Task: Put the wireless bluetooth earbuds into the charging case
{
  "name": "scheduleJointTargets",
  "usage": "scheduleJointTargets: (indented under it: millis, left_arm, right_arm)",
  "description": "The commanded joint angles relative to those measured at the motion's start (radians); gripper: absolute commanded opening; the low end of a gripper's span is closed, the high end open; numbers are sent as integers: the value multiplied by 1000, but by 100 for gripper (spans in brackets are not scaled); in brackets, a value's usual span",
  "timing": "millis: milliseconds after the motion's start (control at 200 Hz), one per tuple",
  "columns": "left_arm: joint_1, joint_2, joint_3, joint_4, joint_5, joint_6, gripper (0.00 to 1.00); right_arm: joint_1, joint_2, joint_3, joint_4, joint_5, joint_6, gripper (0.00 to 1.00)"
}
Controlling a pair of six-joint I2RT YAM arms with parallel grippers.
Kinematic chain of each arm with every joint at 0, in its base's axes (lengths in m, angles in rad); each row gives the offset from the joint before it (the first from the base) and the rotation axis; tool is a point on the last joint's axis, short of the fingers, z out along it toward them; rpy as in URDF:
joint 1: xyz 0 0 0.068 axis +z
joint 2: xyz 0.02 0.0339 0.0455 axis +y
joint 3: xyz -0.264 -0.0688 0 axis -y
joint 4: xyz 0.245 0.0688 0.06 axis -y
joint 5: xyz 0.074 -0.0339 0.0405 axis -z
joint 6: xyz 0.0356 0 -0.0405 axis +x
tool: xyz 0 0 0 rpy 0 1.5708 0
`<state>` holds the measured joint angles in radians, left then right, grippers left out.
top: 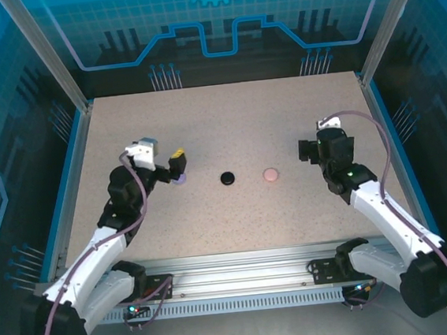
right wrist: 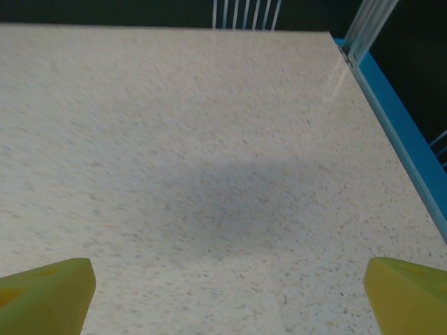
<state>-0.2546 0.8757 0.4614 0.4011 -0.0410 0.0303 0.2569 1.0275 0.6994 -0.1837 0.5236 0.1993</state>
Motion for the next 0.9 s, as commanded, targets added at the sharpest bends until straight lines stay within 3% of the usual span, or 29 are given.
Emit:
scheduleJointTargets:
  millis: [0, 235, 470, 605, 690, 740, 895]
  left_arm:
    - [38, -29, -99, 27, -107, 78, 99]
    - [100, 109, -222, 289, -160, 78, 99]
    - [139, 552, -280, 781, -114, 70, 99]
    - [176, 711, -260, 904, -61, 58, 99]
    - [197, 675, -225, 785, -34, 34, 99]
    - [202, 681, -198, 751, -11, 41, 99]
    - [214, 663, -117, 565, 23, 35, 99]
  right_arm:
    - [-43, 60, -106, 286, -4, -92, 100]
    - [-74, 231, -271, 648, -83, -136, 100]
    - [-130, 285, -370, 954, -247, -190, 100]
    - [-163, 375, -393, 1079, -350, -199, 100]
    - [-159, 473, -383, 1160, -407, -235, 100]
    - [-161, 460, -332, 1029, -453, -249, 100]
    - [-208, 478, -267, 935, -519, -211, 100]
